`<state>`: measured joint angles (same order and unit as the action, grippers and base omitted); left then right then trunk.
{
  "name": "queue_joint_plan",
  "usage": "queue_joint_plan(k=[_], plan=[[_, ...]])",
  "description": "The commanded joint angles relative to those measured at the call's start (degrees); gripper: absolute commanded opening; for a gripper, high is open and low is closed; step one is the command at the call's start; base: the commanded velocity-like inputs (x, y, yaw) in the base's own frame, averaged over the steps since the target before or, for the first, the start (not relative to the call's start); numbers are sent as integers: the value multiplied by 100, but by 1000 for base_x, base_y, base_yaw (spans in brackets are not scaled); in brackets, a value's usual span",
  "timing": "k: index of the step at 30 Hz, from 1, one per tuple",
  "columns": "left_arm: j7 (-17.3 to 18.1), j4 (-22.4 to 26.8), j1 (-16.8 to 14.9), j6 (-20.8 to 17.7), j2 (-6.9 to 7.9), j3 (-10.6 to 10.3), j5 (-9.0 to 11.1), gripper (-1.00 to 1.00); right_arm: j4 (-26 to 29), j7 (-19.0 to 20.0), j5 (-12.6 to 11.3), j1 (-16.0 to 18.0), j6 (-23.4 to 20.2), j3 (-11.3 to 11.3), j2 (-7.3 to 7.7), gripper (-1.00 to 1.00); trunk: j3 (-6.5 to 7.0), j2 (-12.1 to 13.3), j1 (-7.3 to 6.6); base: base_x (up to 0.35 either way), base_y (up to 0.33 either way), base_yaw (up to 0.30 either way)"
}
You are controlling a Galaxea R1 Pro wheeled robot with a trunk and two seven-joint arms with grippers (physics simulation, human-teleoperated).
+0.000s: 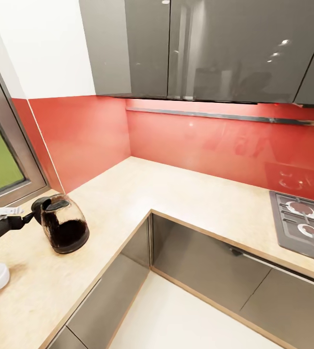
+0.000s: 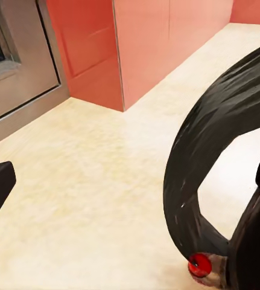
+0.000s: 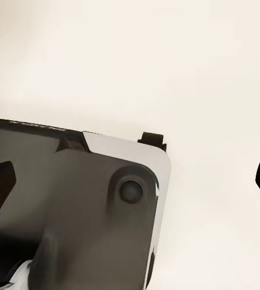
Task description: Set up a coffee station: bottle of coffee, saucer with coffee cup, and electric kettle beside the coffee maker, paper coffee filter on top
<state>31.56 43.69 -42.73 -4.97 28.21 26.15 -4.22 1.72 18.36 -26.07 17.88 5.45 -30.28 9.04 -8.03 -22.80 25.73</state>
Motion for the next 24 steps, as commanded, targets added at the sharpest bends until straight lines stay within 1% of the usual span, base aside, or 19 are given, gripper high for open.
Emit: queue_joint_plan(k=[1,7,12,17,24], plan=[[48,4,-8,-36,-8,26,-40,100,-5,25,-56,5,17,-48,2,100,-12,-12,5,148,0,0],[52,-205,-8,-24,-16,26,-41,100,-5,22,-56,5,17,-48,2,100,-12,-12,5,51,0,0],[52,-241,-8,-22,-17,30,-39,100,-5,23,-56,5,17,-48,2,100,-12,-12,5,4,0,0],[52,-270,-8,-22,-17,22,-44,100,-5,24,-56,5,17,-48,2,100,-12,-12,5,105,0,0],[52,-273,-8,-22,-17,22,-44,100,-5,26,-56,5,17,-48,2,100,-12,-12,5,11,0,0]])
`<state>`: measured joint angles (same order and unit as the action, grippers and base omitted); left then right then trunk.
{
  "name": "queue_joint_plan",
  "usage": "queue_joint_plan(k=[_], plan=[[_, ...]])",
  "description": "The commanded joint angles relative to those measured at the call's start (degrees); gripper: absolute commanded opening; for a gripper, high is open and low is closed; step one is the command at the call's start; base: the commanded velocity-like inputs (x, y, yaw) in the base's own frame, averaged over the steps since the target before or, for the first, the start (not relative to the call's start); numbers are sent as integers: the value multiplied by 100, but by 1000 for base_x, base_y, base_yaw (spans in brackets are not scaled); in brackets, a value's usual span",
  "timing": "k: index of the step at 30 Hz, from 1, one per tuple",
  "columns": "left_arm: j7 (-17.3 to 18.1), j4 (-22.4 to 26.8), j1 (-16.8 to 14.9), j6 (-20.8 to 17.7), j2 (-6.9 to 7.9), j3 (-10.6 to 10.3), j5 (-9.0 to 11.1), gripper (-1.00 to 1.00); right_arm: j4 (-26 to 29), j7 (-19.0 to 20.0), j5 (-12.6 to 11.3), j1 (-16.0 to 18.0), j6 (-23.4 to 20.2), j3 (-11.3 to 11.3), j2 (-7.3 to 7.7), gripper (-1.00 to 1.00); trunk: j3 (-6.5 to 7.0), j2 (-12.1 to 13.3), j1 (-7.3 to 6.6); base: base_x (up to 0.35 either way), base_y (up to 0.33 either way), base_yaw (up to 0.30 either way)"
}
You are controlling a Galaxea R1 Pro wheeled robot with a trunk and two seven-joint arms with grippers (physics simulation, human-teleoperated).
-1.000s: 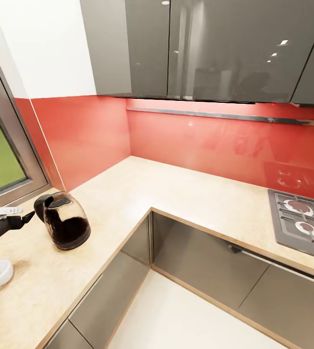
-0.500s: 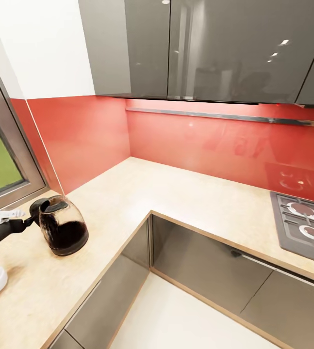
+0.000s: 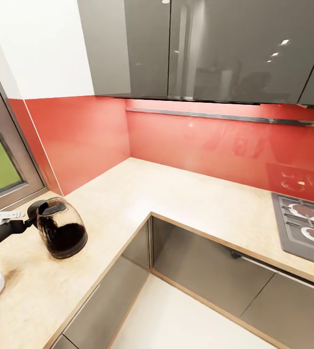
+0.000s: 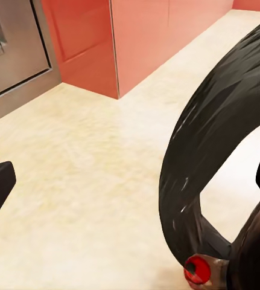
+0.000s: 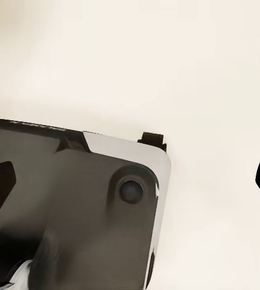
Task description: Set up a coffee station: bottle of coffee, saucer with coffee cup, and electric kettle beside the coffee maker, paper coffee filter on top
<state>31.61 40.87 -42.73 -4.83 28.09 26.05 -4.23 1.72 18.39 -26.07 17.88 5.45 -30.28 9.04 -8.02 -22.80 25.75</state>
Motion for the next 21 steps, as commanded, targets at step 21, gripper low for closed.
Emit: queue_joint_plan(k=[21], plan=[[47,7,-8,-29,-5,23,-43,100,-5,24,-56,5,17,-48,2,100,-12,-12,3,67,0,0]])
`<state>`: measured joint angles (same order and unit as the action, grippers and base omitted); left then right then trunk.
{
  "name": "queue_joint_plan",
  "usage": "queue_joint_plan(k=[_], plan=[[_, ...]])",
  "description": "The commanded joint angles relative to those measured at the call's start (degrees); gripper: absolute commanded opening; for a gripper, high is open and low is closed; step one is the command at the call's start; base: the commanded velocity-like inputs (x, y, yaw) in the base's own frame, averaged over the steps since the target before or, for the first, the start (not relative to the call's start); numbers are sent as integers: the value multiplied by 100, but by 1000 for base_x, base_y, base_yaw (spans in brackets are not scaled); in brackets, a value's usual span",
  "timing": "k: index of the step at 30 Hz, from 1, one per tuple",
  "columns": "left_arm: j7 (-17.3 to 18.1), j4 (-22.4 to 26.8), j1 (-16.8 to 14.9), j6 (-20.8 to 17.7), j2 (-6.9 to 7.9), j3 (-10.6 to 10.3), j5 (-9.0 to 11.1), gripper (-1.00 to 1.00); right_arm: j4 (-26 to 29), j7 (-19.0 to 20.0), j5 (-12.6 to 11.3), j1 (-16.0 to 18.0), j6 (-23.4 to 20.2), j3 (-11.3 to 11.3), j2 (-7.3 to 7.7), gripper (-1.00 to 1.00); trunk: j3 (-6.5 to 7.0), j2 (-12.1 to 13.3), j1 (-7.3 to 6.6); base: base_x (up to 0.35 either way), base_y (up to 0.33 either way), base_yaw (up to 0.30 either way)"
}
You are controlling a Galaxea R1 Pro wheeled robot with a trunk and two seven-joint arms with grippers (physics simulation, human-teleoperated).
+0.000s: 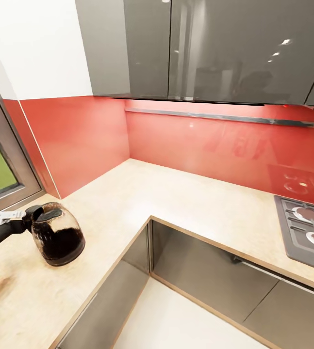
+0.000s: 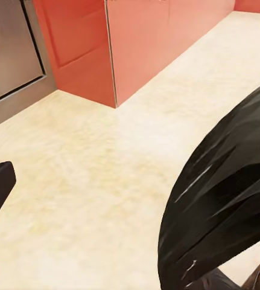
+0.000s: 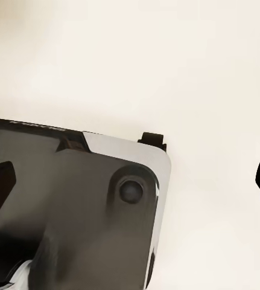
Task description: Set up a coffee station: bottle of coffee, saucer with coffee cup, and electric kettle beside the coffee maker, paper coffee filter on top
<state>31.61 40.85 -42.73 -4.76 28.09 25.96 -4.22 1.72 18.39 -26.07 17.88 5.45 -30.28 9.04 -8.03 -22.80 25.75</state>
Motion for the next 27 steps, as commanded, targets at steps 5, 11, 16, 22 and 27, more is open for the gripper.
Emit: queue_joint_plan(k=[5,11,16,22,27], plan=[[49,10,-8,-32,-12,27,-39,100,-5,23,-56,5,17,-48,2,100,-12,-12,4,9,0,0],[48,11,-8,-50,-15,8,-45,-100,-5,21,-56,5,17,-48,2,100,-12,-12,4,0,0,0],[49,11,-8,-35,-14,29,-39,-100,-5,20,-56,5,17,-48,2,100,-12,-12,4,0,0,0],[48,11,-8,-34,-14,32,-28,-100,-5,23,-56,5,17,-48,2,100,-12,-12,4,0,0,0],[47,11,-8,-41,-14,33,-19,-100,-5,22,-56,5,17,-48,2,100,-12,-12,4,0,0,0]])
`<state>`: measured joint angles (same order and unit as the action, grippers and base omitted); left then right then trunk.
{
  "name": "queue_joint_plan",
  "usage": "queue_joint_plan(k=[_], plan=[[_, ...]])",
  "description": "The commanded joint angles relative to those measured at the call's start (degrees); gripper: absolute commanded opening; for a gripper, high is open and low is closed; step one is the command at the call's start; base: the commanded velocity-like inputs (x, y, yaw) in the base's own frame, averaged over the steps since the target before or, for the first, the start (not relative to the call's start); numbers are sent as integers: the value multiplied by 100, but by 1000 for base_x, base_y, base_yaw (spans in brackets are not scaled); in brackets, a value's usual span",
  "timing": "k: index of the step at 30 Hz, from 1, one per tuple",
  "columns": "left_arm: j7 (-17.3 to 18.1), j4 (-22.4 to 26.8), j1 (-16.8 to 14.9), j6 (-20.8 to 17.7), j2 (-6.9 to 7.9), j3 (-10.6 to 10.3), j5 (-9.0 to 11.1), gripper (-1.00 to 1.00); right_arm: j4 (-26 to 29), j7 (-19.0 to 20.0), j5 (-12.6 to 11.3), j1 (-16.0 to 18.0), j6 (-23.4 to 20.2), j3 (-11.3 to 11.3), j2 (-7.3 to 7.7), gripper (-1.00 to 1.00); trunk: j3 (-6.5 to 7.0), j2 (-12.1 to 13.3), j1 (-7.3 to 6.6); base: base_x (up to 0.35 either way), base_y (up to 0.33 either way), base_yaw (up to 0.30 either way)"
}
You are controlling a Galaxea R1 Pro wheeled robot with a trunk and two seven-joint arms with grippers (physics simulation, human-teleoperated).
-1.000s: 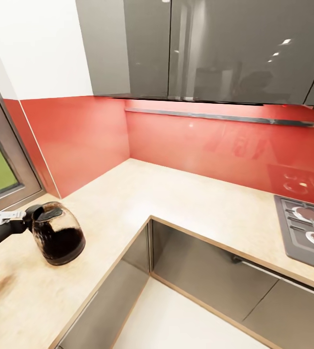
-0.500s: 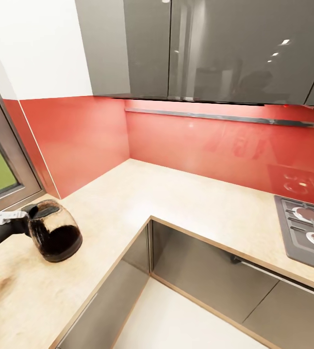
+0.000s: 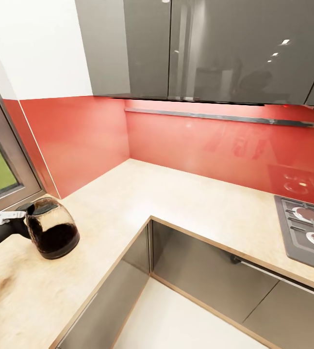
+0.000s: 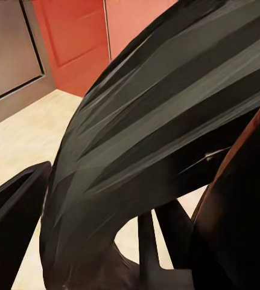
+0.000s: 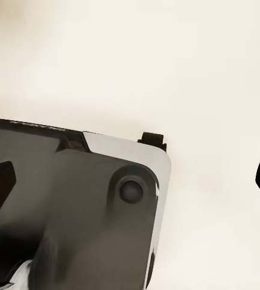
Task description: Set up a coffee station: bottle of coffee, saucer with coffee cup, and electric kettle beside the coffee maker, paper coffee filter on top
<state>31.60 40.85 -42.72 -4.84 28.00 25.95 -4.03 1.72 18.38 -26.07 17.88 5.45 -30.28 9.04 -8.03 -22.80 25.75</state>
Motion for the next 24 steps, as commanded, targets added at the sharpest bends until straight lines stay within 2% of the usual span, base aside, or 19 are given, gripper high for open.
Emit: queue_joint_plan(k=[1,12,17,19,20,24], plan=[[48,12,-9,-34,-5,38,-33,-100,-5,25,-56,5,17,-48,2,100,-12,-13,3,0,0,0],[30,92,-78,-172,-12,50,-7,-100,3,22,-67,5,17,-54,-14,100,-12,-13,3,0,0,0],[31,393,-118,-770,1,42,2,-100,18,23,-80,5,17,-48,-47,100,-12,-13,3,0,0,0],[30,780,-121,-1098,3,42,0,-100,25,22,-87,5,17,-38,-50,100,-12,-13,3,0,0,9],[30,1184,-122,-1478,-1,27,-19,-100,34,18,-96,5,12,-30,-51,100,-13,-13,3,0,0,175],[23,1792,-108,-2149,-3,3,-52,-100,50,13,-99,5,16,-11,-70,100,-20,-13,3,0,0,238]])
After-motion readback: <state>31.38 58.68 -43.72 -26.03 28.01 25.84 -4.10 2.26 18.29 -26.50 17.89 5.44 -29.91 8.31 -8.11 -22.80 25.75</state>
